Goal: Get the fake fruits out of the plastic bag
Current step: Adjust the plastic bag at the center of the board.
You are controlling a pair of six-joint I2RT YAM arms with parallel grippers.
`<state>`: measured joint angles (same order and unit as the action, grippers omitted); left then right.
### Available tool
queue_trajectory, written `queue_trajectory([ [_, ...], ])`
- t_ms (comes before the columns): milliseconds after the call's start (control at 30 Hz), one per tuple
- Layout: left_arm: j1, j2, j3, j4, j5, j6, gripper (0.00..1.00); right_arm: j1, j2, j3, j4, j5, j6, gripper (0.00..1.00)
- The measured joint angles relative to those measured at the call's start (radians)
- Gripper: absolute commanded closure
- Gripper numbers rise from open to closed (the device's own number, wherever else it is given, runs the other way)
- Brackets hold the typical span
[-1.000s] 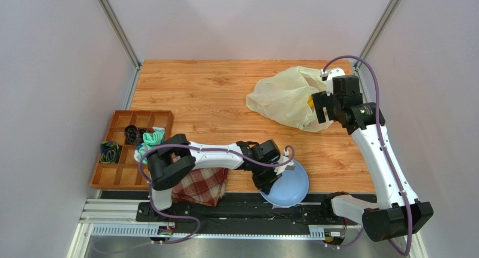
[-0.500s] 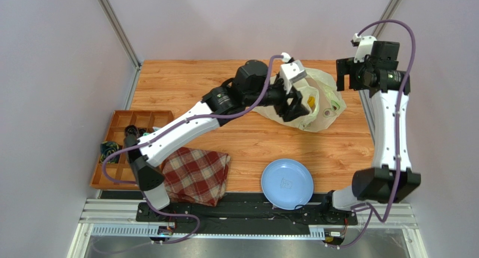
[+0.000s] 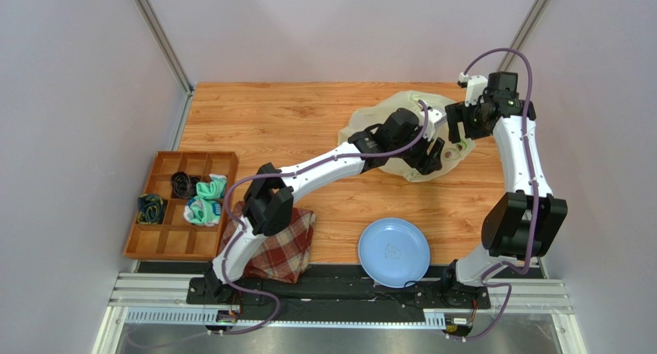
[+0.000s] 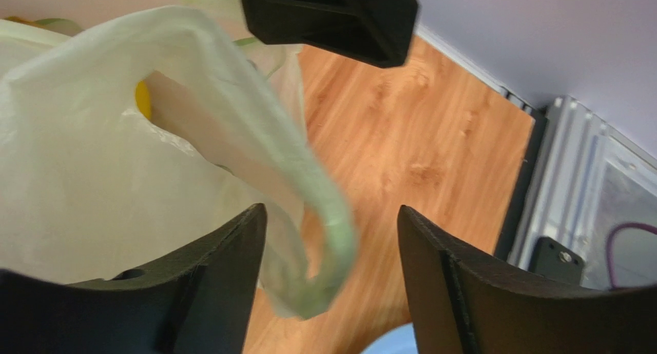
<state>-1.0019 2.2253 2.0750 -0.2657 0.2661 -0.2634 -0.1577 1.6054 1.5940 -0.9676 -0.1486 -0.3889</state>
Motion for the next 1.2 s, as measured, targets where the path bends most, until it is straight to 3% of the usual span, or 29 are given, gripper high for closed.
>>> queue_trajectory([
  [33, 0.0, 0.02, 0.014, -0.002, -0.023, -0.016, 0.42, -0.001, 0.0, -0.016, 0.023, 0.0, -0.003, 0.2],
  [67, 0.0, 0.036, 0.027, -0.001, -0.044, -0.029, 0.57, -0.001, 0.002, -0.03, 0.04, -0.001, -0.005, 0.25],
  [133, 0.003, 0.054, 0.044, 0.0, -0.076, -0.045, 0.72, -0.003, 0.018, -0.042, 0.064, -0.001, -0.006, 0.33],
  [167, 0.005, 0.055, 0.047, 0.0, -0.09, -0.044, 0.9, -0.003, 0.033, -0.042, 0.077, -0.003, -0.006, 0.43],
  [233, 0.016, 0.055, 0.05, 0.003, -0.104, -0.05, 1.0, -0.003, 0.067, -0.033, 0.094, -0.013, -0.01, 0.57],
  [267, 0.022, 0.055, 0.051, 0.007, -0.108, -0.047, 1.0, -0.003, 0.094, -0.015, 0.094, -0.025, -0.008, 0.75],
  [300, 0.029, 0.053, 0.05, 0.008, -0.111, -0.046, 1.0, -0.003, 0.124, 0.008, 0.094, -0.037, -0.005, 0.87],
  [367, 0.044, 0.042, 0.04, -0.001, -0.111, -0.037, 1.0, -0.002, 0.18, 0.075, 0.087, -0.059, 0.0, 1.0],
  [567, 0.174, -0.08, -0.024, -0.043, -0.098, 0.003, 1.0, 0.029, 0.373, 0.471, 0.043, -0.1, 0.055, 1.0],
  [700, 0.369, -0.16, 0.012, -0.047, -0.068, 0.047, 1.0, 0.097, 0.51, 0.839, 0.077, -0.092, 0.087, 1.0],
  [800, 0.514, -0.166, 0.111, -0.035, -0.028, 0.072, 1.0, 0.173, 0.546, 0.942, 0.194, -0.055, 0.121, 1.0],
  [900, 0.618, -0.167, 0.211, -0.037, 0.011, 0.1, 1.0, 0.228, 0.546, 0.937, 0.296, -0.03, 0.161, 1.0],
  [1033, 0.629, -0.235, 0.228, -0.064, 0.129, 0.117, 1.0, 0.245, 0.493, 0.844, 0.337, -0.035, 0.196, 1.0],
  [1167, 0.589, -0.523, -0.134, -0.093, 0.282, 0.078, 1.0, 0.227, 0.233, 0.422, 0.343, -0.076, 0.199, 1.0],
  [1200, 0.581, -0.614, -0.26, -0.099, 0.311, 0.068, 1.0, 0.227, 0.119, 0.244, 0.353, -0.082, 0.183, 1.0],
])
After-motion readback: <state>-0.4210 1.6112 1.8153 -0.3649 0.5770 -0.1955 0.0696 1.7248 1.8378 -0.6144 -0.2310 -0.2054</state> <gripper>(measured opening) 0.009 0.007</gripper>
